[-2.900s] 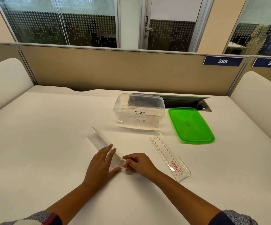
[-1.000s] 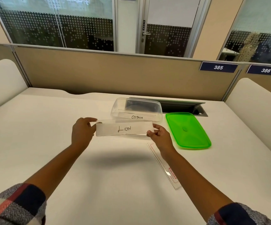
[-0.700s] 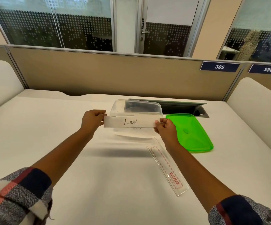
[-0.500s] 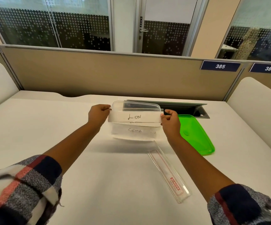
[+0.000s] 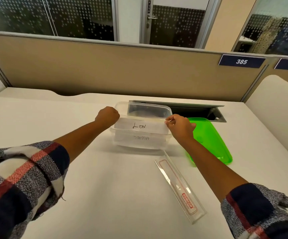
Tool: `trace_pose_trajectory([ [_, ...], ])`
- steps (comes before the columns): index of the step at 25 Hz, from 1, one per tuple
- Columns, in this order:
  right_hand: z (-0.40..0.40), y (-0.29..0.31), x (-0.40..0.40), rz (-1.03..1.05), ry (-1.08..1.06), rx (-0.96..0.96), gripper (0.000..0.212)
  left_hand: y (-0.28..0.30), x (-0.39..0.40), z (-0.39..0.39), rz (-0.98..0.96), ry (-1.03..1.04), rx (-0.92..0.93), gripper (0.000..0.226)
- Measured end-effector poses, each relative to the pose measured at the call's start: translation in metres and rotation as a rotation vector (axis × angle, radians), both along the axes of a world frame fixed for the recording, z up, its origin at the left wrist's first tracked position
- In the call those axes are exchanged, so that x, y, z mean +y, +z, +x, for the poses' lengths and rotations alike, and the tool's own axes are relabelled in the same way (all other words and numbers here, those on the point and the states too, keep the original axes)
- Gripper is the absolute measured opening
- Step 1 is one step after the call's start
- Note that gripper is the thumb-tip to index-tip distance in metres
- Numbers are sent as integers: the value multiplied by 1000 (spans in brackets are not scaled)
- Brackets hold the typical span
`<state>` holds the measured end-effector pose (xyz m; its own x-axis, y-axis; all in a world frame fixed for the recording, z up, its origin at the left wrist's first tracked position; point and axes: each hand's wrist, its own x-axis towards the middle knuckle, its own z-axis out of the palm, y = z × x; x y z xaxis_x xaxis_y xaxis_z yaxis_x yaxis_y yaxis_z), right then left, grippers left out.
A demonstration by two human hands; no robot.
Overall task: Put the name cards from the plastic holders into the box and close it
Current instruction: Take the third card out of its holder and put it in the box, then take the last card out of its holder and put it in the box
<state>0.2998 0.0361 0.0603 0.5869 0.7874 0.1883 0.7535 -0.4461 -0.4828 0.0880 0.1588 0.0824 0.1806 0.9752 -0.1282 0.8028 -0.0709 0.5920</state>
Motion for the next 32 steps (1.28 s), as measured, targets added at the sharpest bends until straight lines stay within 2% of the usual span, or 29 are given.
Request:
trace_pose_trajectory([
  [5,3,-6,7,-213,118,-375,21,-14,1,12,82,-94,442,29],
  [10,4,-5,16,-357,175,-506,18,-26,1,15,95,-214,640,29],
  [14,4,-1,18,-418,201,-509,18,-27,-2,14,132,-221,628,30],
  [17,1,1,9,-345,210,-445,21,-23,-9,9,272,-234,594,32],
  [25,-10,0,-68,-59,194,-169,22,-23,-80,5,638,-402,167,25],
  [28,-14,-10,-102,0,181,-48,20,-43,-117,-1,575,-468,113,25],
  [32,-15,-30,-135,-71,155,203,31,-90,-155,-18,335,-461,201,38],
])
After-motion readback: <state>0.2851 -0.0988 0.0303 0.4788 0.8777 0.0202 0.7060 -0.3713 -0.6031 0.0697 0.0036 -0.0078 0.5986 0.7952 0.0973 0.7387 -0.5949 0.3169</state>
